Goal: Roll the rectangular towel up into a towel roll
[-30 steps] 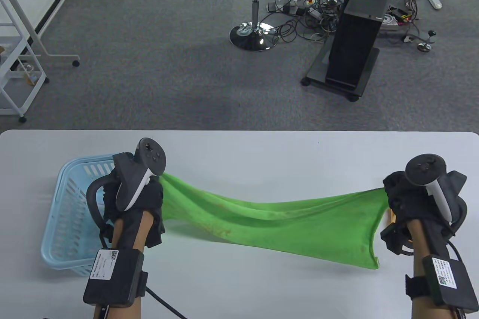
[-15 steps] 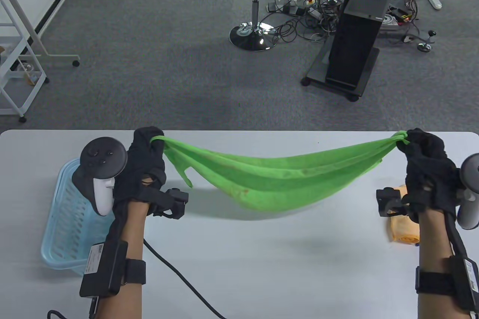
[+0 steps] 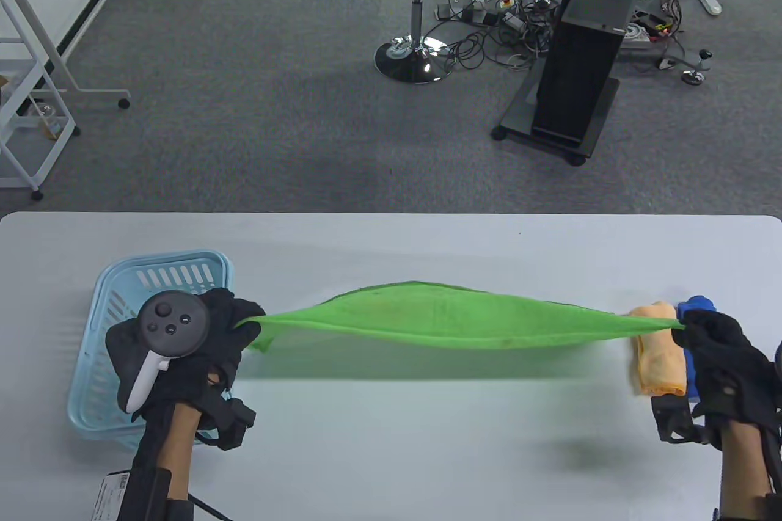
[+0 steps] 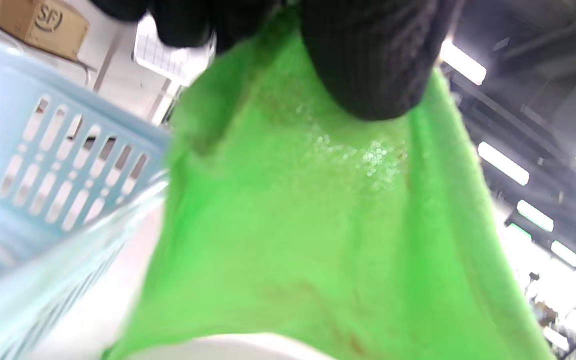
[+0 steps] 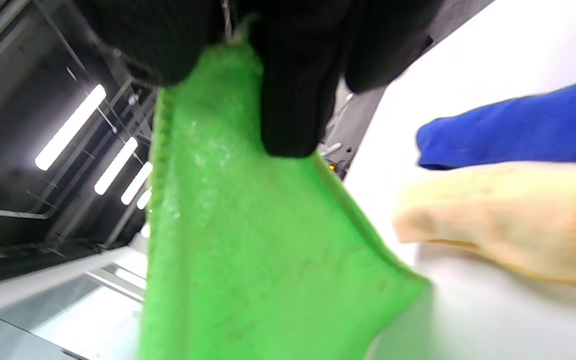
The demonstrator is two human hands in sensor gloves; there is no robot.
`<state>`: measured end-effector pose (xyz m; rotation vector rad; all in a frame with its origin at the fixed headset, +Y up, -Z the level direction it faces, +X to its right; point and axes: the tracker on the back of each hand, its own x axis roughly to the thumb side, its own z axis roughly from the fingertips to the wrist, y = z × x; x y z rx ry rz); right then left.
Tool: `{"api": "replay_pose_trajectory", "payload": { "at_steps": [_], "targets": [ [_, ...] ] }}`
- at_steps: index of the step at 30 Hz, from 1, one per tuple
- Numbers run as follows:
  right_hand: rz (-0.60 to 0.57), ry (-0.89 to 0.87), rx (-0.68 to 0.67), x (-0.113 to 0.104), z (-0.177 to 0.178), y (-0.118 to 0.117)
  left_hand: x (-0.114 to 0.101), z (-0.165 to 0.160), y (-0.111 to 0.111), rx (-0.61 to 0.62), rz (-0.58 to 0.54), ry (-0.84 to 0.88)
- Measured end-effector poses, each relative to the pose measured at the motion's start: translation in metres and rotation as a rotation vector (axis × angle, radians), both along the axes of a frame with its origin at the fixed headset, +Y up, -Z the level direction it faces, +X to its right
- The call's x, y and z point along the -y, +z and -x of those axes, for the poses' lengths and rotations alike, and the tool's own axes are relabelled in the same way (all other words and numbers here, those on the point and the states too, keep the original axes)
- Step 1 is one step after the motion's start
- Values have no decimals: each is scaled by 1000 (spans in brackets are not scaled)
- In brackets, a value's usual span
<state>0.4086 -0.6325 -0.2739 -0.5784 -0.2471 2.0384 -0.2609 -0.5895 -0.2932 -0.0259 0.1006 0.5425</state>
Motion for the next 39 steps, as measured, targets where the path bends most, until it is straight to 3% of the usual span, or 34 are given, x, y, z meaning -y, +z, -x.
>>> {"api": "replay_pose_trajectory", "payload": {
  "at_steps": [8, 11, 17, 21, 27, 32, 36, 39],
  "targets": [
    [103, 220, -43, 11, 4, -10, 30, -37, -14, 41, 162, -465],
    [162, 303, -24, 16, 5, -22, 32, -52, -26, 31, 151, -596],
    [318, 386, -8, 24, 0, -52, 32, -67, -52, -65, 189, -666],
    [366, 414, 38, 28, -1, -70, 26, -70, -71, -140, 127, -704],
    [429, 434, 41, 30, 12, -83, 27, -66, -93, -177, 297, -684],
    [424, 486, 31, 19, 20, -81, 13, -66, -89, -161, 299, -742],
    [383, 537, -7, 5, 42, -81, 6, -89, -74, -60, 161, -725],
    [360, 531, -99, 2, 75, -87, 15, -123, -61, 37, 77, -680]
  ]
}}
